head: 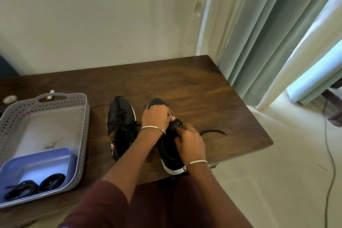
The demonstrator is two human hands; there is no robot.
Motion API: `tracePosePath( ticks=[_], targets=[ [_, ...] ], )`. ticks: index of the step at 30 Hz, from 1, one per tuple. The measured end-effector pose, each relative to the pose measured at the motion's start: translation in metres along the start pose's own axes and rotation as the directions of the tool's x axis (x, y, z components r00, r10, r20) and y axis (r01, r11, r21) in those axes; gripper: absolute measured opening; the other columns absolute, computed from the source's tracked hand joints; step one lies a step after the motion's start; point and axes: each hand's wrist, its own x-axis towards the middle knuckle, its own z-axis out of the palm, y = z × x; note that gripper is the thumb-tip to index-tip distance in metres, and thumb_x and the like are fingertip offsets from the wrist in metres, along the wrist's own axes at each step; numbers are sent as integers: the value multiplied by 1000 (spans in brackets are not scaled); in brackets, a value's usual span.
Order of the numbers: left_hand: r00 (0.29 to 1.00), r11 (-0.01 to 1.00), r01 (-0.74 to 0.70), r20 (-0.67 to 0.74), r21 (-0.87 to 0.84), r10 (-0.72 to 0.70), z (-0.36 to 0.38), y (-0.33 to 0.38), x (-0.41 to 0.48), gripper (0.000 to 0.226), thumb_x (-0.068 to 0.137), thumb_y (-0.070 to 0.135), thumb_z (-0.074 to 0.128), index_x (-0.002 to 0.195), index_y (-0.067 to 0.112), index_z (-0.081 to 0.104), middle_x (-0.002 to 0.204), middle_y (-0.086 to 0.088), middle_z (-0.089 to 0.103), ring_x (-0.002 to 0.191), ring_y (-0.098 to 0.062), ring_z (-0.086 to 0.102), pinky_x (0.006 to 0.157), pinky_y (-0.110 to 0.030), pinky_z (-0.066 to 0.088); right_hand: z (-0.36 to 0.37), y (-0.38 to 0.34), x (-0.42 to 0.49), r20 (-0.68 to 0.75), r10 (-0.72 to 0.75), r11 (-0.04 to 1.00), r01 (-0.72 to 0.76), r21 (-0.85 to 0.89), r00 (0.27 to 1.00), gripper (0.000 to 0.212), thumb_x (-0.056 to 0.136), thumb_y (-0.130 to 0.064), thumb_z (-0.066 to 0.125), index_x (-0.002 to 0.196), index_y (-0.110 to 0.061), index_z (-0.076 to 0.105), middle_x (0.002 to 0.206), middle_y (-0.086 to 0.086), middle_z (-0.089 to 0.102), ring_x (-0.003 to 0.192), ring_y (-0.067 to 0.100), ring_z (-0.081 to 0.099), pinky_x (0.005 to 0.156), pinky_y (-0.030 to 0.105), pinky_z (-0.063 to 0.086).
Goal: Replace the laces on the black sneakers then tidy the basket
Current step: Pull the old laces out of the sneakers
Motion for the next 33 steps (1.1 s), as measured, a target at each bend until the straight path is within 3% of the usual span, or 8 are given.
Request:
tracePosePath(
  ticks=[7, 10, 14, 18, 20, 22, 26, 33],
  targets=[
    [997, 999, 40, 72, -30, -38, -4, 0, 2, 14, 90, 33, 69, 85, 21, 75, 94, -3, 69, 90, -25, 66, 73, -34, 48, 0, 0, -1, 0, 3, 1000, -3, 31, 1000, 31, 91, -15, 52, 118, -19, 68, 107, 6, 57, 97, 26, 58, 76, 36, 49],
    [992, 938, 119, -9, -326, -129, -2, -9, -1, 19, 94, 30, 65, 81, 17, 70, 82, 1, 67, 82, -20, 64, 76, -35, 50, 0, 0, -1, -7, 6, 999, -6, 38, 1000, 29, 91, -16, 53, 116, -17, 69, 103, 6, 57, 94, 27, 58, 73, 36, 48],
    [959, 350, 188, 93, -918, -269, -19, -11, -13, 21, 101, 19, 54, 83, 19, 64, 84, 1, 68, 93, -19, 64, 76, -33, 52, 1, -2, 0, -7, 10, 999, -10, 42, 1000, 28, 90, -17, 53, 112, -19, 71, 102, 6, 56, 93, 28, 59, 74, 36, 48],
    [951, -108, 117, 142, -987, -275, -58, -15, -18, 19, 104, 17, 47, 90, 15, 59, 106, -5, 71, 103, -17, 68, 90, -35, 52, 1, -2, 0, -11, 23, 998, -22, 58, 1000, 29, 91, -17, 54, 115, -17, 71, 105, 5, 58, 93, 27, 60, 73, 34, 47],
    [926, -208, 104, 171, -973, -337, -60, -22, -19, 20, 104, 17, 46, 89, 12, 58, 102, -8, 71, 100, -20, 69, 93, -35, 53, 1, -1, 0, -16, 24, 998, -23, 65, 1000, 29, 92, -17, 55, 116, -16, 71, 105, 5, 58, 93, 26, 60, 74, 34, 47],
    [885, -149, 161, 210, -976, -415, -43, -29, -20, 22, 104, 18, 46, 87, 13, 59, 102, -9, 70, 102, -21, 66, 98, -36, 49, 1, -2, 0, -26, 34, 997, -32, 75, 999, 29, 92, -16, 55, 116, -16, 71, 103, 5, 58, 92, 26, 60, 74, 35, 48],
    [829, 231, 321, 154, -919, -538, 3, -39, -37, 21, 102, 15, 50, 91, 15, 68, 105, -8, 69, 110, -25, 62, 100, -33, 45, 2, -2, -2, -55, 55, 993, -48, 112, 997, 31, 92, -15, 56, 120, -18, 71, 101, 6, 59, 90, 25, 60, 72, 33, 45],
    [897, 733, 424, 137, -532, -420, 11, -40, -50, 36, 102, 17, 47, 137, 11, 52, 132, -12, 61, 123, -32, 55, 100, -34, 41, 5, 0, -3, -64, 93, 988, -84, 129, 994, 33, 94, -17, 57, 124, -20, 69, 100, 5, 58, 91, 25, 60, 69, 27, 37]
  ],
)
